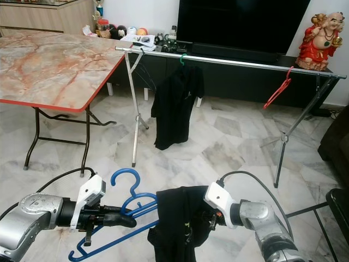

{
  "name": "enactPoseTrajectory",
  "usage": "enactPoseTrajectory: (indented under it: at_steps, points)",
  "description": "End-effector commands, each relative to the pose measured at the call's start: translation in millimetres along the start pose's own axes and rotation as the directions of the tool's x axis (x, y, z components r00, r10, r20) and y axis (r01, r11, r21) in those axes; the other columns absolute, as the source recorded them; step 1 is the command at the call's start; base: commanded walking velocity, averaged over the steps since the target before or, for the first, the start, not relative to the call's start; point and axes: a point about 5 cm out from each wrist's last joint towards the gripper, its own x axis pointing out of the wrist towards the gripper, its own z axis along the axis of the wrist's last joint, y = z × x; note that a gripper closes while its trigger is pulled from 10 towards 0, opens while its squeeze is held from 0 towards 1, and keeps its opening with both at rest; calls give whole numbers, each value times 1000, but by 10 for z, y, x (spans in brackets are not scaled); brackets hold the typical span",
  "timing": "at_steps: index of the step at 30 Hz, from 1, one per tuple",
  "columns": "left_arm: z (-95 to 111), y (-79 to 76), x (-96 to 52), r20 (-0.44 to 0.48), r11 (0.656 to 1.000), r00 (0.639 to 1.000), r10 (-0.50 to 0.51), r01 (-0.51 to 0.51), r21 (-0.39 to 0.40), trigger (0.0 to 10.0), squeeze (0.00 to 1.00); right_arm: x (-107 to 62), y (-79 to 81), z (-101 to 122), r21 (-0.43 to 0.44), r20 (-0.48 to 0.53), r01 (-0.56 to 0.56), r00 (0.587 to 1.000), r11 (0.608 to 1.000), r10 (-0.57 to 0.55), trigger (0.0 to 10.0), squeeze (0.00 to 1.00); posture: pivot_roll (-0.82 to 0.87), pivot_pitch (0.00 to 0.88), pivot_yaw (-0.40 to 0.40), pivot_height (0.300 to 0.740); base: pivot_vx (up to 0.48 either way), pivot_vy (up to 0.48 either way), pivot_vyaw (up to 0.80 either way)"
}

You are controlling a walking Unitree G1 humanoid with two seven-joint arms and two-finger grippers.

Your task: Hang hanger

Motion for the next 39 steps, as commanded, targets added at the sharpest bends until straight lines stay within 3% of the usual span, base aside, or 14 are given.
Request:
enactPoseTrajectory:
  at_steps: [1,12,18,23,29,34,35,39]
  points:
    - [197,-24,43,64,997,997,-42,38,64,0,0,18,-1,41,-4,19,-7,1000,1000,7,0,0,124,31,-106,740,0,0,0]
    - [192,-14,18,57,997,998,-37,33,64,0,0,12,-38,178,-41,80,-16,997,999,19,0,0,122,33,-105,740,0,0,0]
    - [155,-25,-32,29,997,999,-38,36,63,0,0,-29,-38,165,-84,52,-35,998,996,40,0,0,124,33,-103,740,0,0,0]
    - [-57,17,-227,-88,999,996,18,-15,38,0,0,-182,-109,126,-137,-21,-24,1000,990,21,0,0,120,32,-100,740,0,0,0]
    - [-188,46,-409,-116,994,988,104,-105,-5,0,0,-339,-200,133,-160,-42,15,999,987,-22,0,0,117,30,-97,740,0,0,0]
    - [-333,39,-544,-192,989,971,140,-147,-20,0,0,-404,-229,140,-170,-45,27,998,985,-35,0,0,116,29,-96,740,0,0,0]
    - [-465,10,-613,-257,987,956,141,-155,-34,0,0,-450,-271,162,-175,-39,59,997,983,-67,0,0,119,23,-90,740,0,0,0]
    - [-672,-62,-680,-345,985,930,128,-160,-65,0,0,-511,-334,198,-166,-33,101,994,981,-108,0,0,119,23,-90,740,0,0,0]
